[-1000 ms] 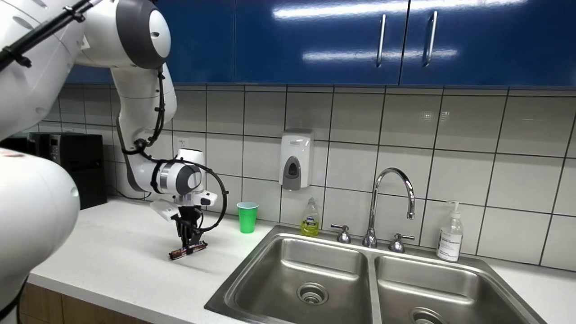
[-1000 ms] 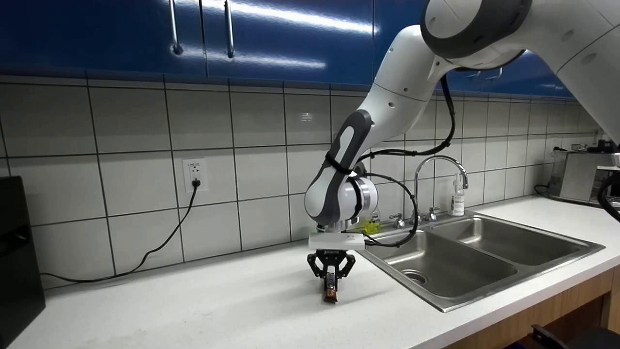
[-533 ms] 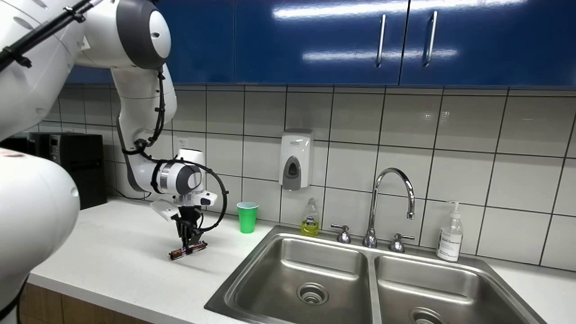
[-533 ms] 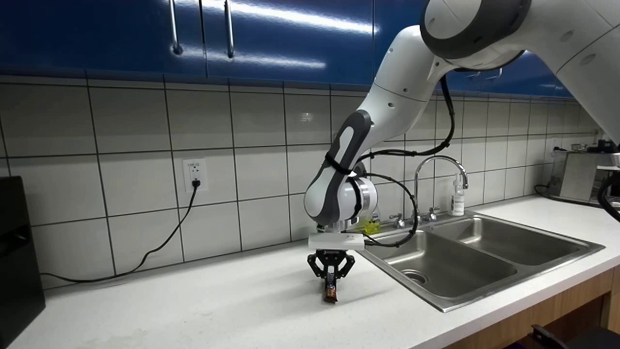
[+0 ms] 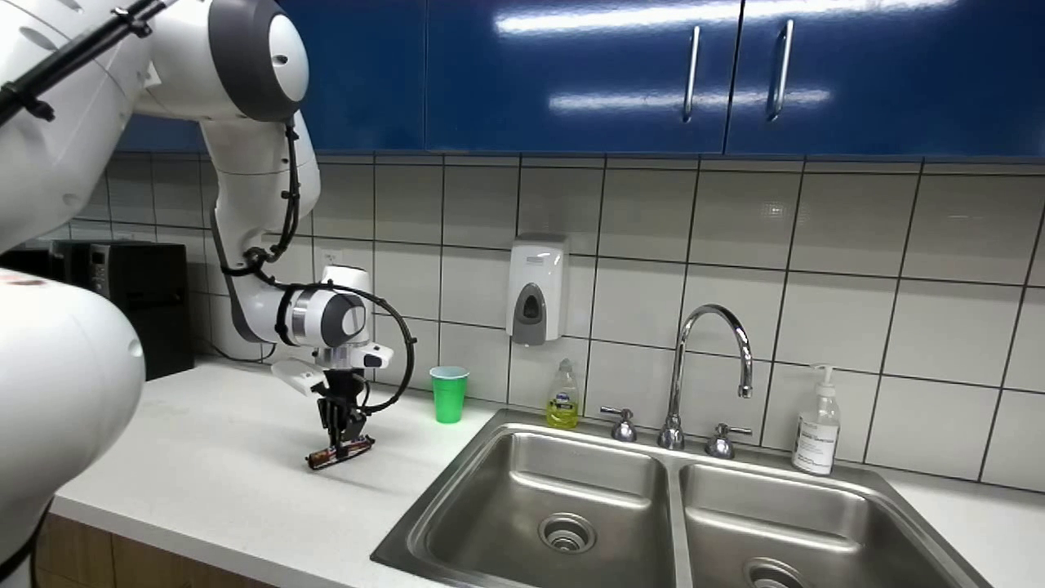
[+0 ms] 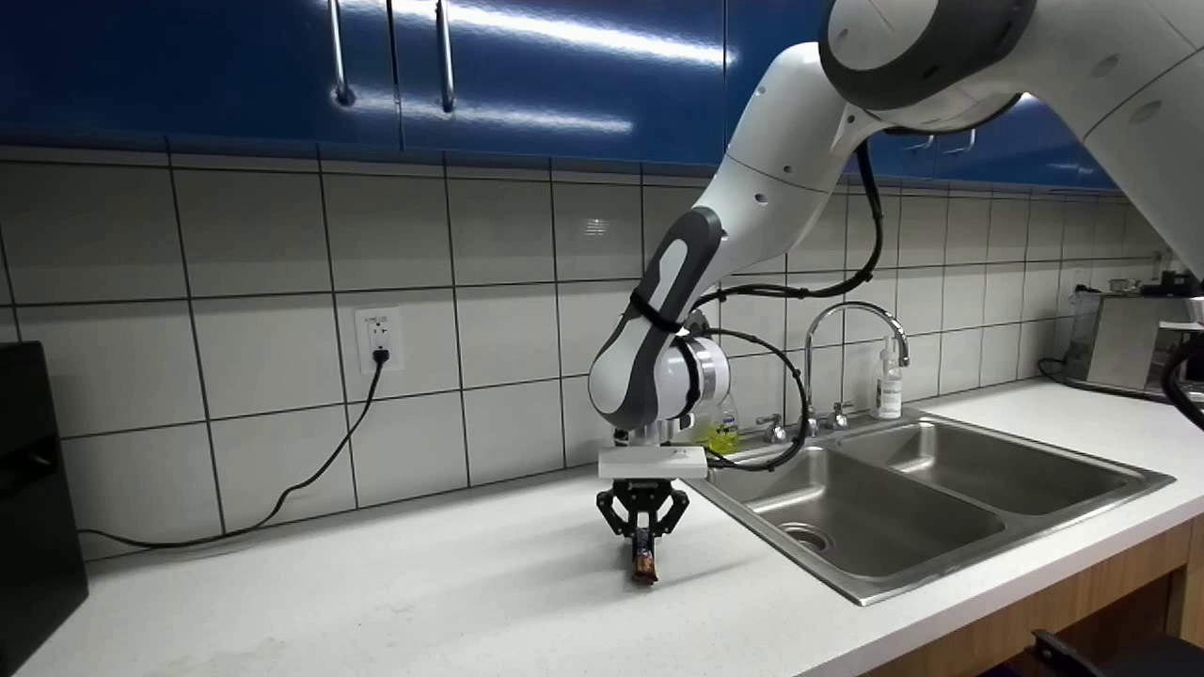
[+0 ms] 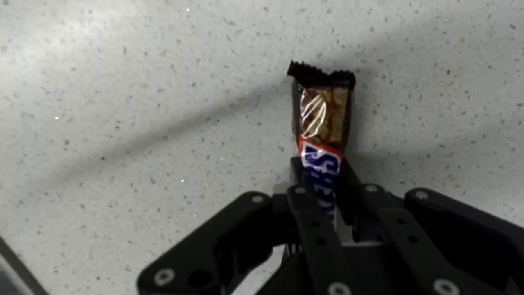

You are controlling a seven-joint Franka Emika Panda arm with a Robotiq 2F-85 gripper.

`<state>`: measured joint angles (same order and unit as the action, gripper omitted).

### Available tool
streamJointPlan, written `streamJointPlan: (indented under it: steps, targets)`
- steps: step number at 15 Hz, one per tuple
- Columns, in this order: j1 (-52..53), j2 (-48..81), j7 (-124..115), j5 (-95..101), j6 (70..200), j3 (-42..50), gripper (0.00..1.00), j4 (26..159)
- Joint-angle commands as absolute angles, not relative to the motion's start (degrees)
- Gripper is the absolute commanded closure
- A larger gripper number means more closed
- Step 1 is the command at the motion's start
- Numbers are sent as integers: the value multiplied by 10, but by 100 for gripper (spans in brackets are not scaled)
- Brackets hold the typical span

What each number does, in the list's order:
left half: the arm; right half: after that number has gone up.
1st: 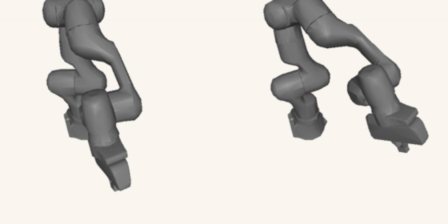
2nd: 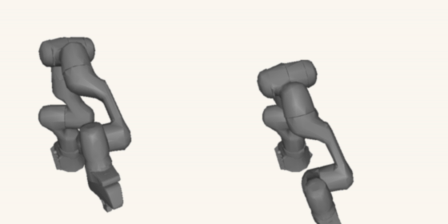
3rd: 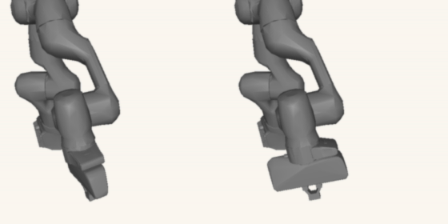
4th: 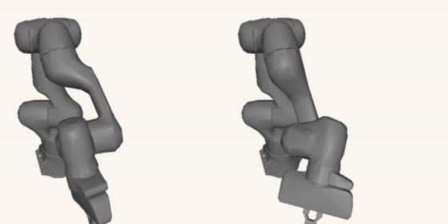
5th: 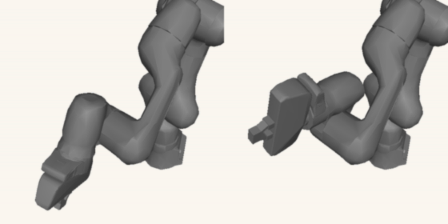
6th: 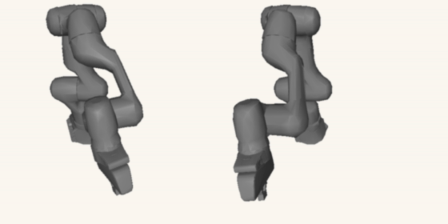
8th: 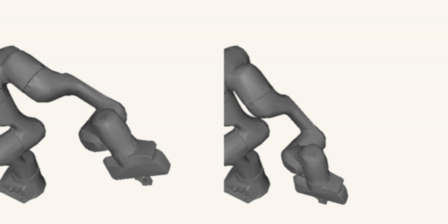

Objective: Move the candy bar to the sink

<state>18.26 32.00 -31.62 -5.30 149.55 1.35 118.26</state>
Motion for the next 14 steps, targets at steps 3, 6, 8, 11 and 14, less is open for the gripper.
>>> streamJointPlan:
  steps: [3, 6, 8, 11, 14]
  targets:
    - [186, 269, -316, -21, 1461, 18, 95, 1202]
    - [180, 249, -312, -10, 1455, 17, 95, 1210]
    - [172, 238, -305, -8, 1449, 16, 95, 1215]
    - [153, 222, -264, -8, 1448, 10, 95, 1228]
    - [140, 206, -243, 6, 1451, 20, 95, 1246]
